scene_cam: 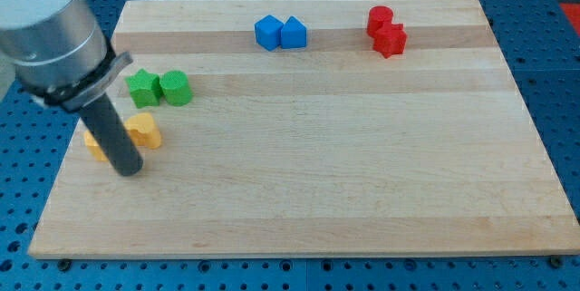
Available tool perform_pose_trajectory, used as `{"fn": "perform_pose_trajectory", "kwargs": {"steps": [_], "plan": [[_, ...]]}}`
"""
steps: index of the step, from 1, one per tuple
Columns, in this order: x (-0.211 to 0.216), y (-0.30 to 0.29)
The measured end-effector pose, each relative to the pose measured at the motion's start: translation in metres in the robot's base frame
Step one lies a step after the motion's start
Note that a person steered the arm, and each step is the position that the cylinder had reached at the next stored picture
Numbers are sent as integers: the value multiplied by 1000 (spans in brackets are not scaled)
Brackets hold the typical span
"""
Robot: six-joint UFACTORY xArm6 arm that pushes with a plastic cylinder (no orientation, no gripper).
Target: Push the hexagon into the heart
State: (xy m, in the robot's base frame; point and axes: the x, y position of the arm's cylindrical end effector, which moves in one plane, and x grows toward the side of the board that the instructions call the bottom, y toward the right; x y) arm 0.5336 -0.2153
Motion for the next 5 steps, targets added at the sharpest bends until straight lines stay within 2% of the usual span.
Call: {"fn": "perform_pose_trajectory", "kwargs": {"steps": [1, 2, 3, 4, 5], "plan": [[13, -29], [-9, -65], [-26, -60], [-12, -22], [-12, -12]]}}
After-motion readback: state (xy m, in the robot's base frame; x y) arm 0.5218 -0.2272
